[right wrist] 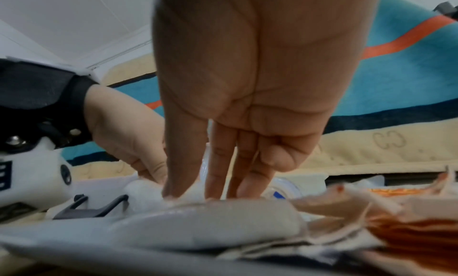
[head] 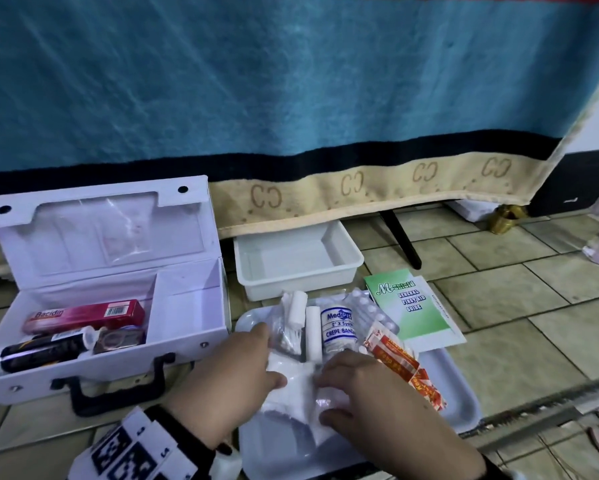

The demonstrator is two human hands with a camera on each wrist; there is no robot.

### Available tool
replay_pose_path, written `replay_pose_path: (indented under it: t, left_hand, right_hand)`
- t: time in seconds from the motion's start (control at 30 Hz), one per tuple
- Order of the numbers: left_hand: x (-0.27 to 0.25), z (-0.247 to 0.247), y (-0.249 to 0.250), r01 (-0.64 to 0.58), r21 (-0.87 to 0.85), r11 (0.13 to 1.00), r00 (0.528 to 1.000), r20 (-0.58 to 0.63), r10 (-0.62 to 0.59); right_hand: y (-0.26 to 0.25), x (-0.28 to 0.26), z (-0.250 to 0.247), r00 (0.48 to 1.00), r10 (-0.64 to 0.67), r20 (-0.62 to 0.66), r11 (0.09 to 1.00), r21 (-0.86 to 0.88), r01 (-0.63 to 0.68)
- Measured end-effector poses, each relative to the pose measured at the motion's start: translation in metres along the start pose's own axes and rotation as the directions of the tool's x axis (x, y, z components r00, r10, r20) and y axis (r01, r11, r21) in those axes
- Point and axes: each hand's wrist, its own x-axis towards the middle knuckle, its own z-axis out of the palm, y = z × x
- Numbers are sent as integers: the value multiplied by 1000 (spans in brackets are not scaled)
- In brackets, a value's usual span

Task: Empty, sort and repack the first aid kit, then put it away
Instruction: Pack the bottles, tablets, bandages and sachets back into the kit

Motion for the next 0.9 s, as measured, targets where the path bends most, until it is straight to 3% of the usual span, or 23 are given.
replay_pose_path:
  t: [0.17, 0.4, 0.7, 0.8, 0.9]
  left_hand:
    - [-1, -9, -15, 30, -99, 995, 995, -97, -40]
    - [-9, -13, -20, -8, -16, 1000, 989, -150, 6]
    - [-15, -12, -22, -76, -41, 996, 981, -184, 67]
    - [-18, -15, -25, -70, -107, 992, 977, -206, 46]
    - [-21, -22, -31, -34, -182, 983, 969, -246, -12]
  right_hand:
    - [9, -7, -14, 994, 11, -113, 1000, -12, -13]
    - [0, -7, -7, 1000, -22, -1, 995, -95, 22]
    - [1, -1, -1, 991, -34, -133, 979, -203, 6]
    - [2, -2, -8, 985, -6, -172, 991, -133, -17]
    - [-2, -4, -24, 988, 37, -150, 998, 56, -29]
